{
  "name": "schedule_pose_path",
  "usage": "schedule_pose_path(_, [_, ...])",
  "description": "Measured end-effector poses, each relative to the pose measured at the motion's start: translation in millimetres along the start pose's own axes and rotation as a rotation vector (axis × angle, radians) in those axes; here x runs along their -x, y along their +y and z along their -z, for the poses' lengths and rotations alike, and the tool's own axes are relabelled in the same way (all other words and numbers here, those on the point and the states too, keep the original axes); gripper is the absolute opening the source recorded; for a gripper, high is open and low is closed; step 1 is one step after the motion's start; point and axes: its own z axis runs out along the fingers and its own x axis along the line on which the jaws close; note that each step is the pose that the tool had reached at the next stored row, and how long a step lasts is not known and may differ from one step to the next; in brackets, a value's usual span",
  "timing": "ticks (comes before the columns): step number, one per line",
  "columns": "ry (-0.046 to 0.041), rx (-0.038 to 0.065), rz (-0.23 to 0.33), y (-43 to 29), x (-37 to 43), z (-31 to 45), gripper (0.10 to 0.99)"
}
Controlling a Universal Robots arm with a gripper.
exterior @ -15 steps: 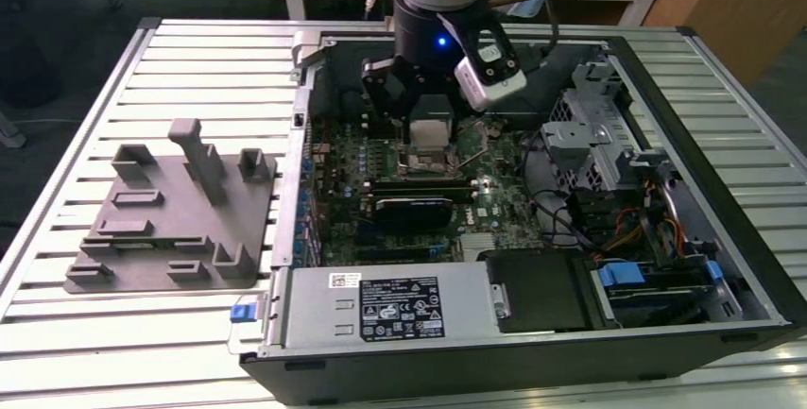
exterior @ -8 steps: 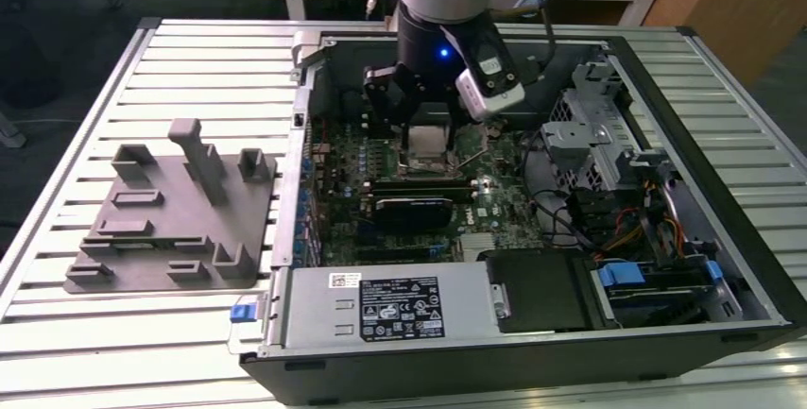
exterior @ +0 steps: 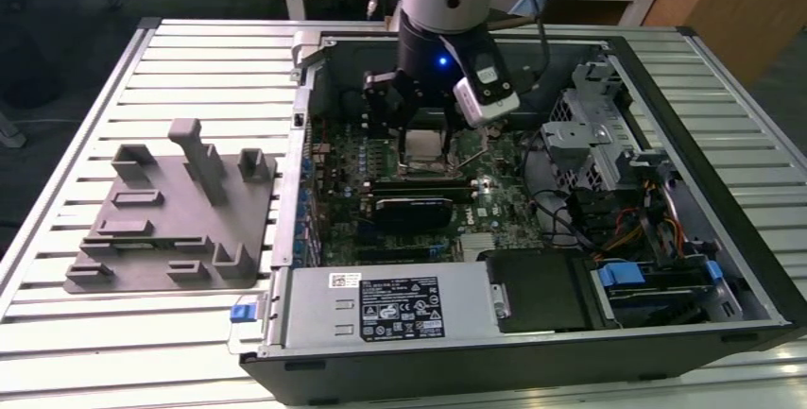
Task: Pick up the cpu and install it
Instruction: 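Pick up the cpu and move it towards the insertion slot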
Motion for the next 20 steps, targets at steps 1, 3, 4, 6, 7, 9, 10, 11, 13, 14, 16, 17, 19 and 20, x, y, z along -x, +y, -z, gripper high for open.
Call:
schedule_pose_path(1, [0.0010,0.000,0.000,1.5,0.6,-1.5,0.541])
schedule_pose_path(3, [0.0027,0.000,-0.001,4.8,1.6,-4.4,0.541])
schedule_pose_path(4, [0.0034,0.000,-0.001,6.9,1.8,-5.9,0.541])
schedule_pose_path(6, [0.0041,0.000,-0.001,11.5,1.9,-8.7,0.541])
schedule_pose_path(7, [0.0044,0.000,-0.001,13.7,1.9,-10.1,0.541])
schedule_pose_path(9, [0.0050,0.000,-0.001,18.0,1.9,-13.0,0.541])
schedule_pose_path(10, [0.0051,0.000,-0.001,20.4,1.9,-14.4,0.541])
schedule_pose_path(11, [0.0053,0.000,-0.001,22.7,1.8,-15.8,0.541])
schedule_pose_path(13, [0.0057,0.000,-0.001,27.0,2.0,-18.7,0.541])
schedule_pose_path(14, [0.0058,0.000,-0.001,29.4,2.1,-20.1,0.541])
schedule_pose_path(16, [0.0061,-0.001,-0.001,33.6,2.4,-22.9,0.541])
schedule_pose_path(17, [0.0061,0.000,-0.001,35.1,2.6,-24.6,0.541])
schedule_pose_path(19, [0.0060,0.000,-0.001,37.3,3.2,-28.4,0.541])
schedule_pose_path(20, [0.0060,0.000,-0.001,38.1,3.5,-30.3,0.541])
